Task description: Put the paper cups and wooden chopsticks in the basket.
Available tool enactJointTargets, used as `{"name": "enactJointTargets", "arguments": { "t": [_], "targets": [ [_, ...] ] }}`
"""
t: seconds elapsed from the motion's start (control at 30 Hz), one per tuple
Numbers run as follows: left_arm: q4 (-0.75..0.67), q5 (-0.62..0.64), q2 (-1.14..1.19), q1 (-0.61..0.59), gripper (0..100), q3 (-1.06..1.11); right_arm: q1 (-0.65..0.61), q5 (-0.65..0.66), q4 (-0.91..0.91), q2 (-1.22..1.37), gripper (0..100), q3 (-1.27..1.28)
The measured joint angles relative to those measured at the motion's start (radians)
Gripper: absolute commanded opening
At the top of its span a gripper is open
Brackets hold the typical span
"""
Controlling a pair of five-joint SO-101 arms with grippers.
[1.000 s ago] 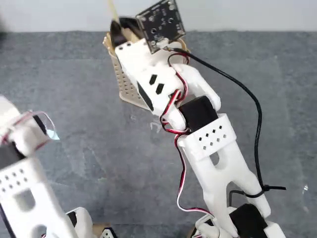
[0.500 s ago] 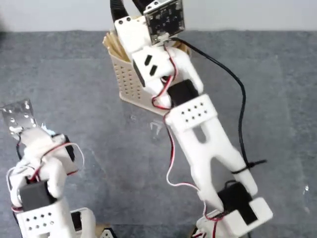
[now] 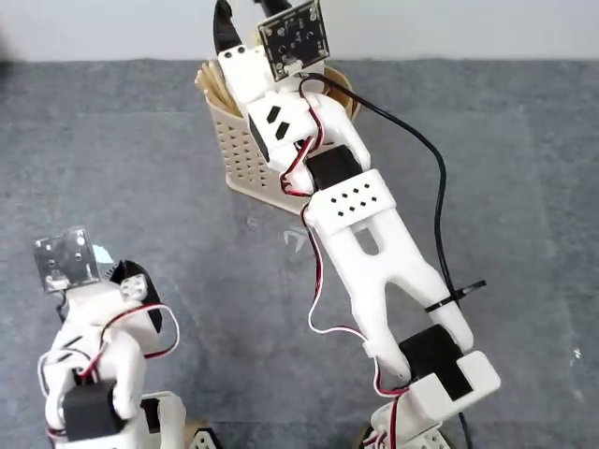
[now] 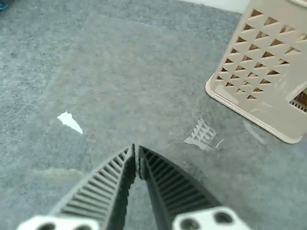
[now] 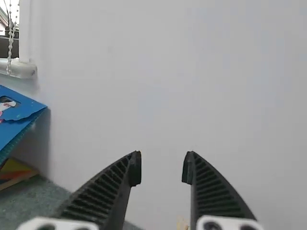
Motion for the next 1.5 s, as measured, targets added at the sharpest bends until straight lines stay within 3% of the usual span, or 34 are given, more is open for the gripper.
{"name": "enactJointTargets", "arguments": {
  "t": [0.2,0.6,0.73,1.07,1.4,1.5],
  "targets": [
    [0.000,0.000,-0.101,0.000,1,0.064,-0.002,0.000,0.164,-0.121,0.3,0.000],
    [0.000,0.000,-0.239,0.000,1,0.123,0.117,-0.005,0.783,-0.385,0.9,-0.009],
    [0.000,0.000,-0.239,0.000,1,0.123,0.158,-0.075,0.901,-0.485,0.9,0.084],
    [0.002,0.000,-0.239,0.023,1,0.207,0.241,-0.103,0.918,-0.858,0.9,0.629],
    [-0.003,0.000,-0.239,0.130,1,0.311,0.347,-0.103,0.783,-1.309,0.8,1.231],
    [-0.063,0.000,-0.239,0.158,1,0.387,0.361,-0.103,0.778,-1.430,0.8,1.364]
  ]
}}
